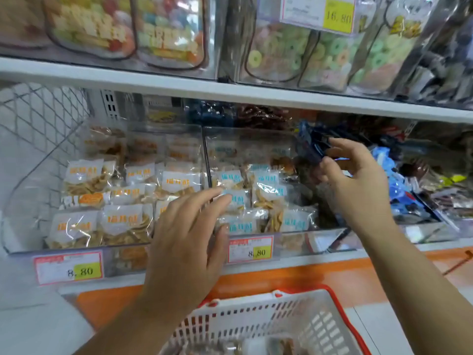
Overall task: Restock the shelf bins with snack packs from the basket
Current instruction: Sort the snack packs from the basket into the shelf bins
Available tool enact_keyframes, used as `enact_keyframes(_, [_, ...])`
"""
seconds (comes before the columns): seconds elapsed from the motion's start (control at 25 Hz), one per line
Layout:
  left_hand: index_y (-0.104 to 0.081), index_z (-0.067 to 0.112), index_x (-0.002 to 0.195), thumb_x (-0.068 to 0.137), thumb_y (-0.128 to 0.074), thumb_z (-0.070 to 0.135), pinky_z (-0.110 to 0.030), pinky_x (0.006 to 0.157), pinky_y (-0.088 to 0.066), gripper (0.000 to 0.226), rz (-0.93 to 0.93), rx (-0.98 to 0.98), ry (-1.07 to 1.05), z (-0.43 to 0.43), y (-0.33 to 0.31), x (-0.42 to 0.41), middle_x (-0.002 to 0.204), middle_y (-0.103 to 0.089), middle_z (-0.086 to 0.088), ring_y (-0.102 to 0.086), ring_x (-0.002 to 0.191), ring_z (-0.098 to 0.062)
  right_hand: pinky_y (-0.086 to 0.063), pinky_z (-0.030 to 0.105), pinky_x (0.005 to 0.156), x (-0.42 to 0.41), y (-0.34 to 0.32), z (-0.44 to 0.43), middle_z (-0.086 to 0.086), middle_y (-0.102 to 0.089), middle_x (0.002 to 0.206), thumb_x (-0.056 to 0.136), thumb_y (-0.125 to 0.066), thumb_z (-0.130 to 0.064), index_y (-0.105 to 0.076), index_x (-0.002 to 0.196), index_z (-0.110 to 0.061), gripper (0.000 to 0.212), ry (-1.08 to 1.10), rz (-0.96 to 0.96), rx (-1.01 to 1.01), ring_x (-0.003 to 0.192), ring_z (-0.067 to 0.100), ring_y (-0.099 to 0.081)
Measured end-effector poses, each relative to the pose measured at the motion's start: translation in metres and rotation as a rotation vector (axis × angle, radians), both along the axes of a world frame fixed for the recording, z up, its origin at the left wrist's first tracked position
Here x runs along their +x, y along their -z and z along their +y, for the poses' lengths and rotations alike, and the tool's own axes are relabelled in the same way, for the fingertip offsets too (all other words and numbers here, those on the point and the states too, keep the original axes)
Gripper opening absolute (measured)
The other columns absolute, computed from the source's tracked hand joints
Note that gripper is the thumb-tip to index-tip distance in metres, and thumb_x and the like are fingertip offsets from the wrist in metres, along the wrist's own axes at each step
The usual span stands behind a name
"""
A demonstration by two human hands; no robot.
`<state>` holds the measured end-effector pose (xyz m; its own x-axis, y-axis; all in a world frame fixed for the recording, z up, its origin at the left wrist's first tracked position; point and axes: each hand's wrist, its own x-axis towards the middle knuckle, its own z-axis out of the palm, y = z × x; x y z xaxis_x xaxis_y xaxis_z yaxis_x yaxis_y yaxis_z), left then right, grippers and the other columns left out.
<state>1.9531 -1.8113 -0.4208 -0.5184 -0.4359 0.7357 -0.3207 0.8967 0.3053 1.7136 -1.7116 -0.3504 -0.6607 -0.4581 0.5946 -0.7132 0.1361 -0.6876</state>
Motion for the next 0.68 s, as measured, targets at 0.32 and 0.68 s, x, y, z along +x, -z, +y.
enact_keyframes(0.32, [-0.053,0.026,0.134,0.098,-0.048,0.022,-0.029,0.108,-0.038,0.037,-0.543,0.612,0.102,0.110,0.158,0.013,0.137,-0.044,0.010,-0.044,0.126,-0.010,-0.048,0.032,0.072,0.092,0.236,0.110,-0.005,-0.064,0.094,0.095,-0.051,-0.011,-0.060,0.101,-0.023,0.017,0.031,-0.362,0.496,0.079,0.014,-0.059])
enact_keyframes(0.68, [-0.046,0.031,0.141,0.099,-0.050,0.027,-0.027,0.097,-0.047,0.042,-0.860,1.180,-0.078,0.132,0.254,0.048,0.146,-0.043,0.006,-0.051,0.124,-0.014,-0.023,0.032,0.118,0.108,0.374,0.138,0.004,-0.020,0.160,0.096,-0.054,-0.021,-0.018,0.154,-0.023,0.069,-0.272,-0.658,1.227,0.145,0.023,-0.023])
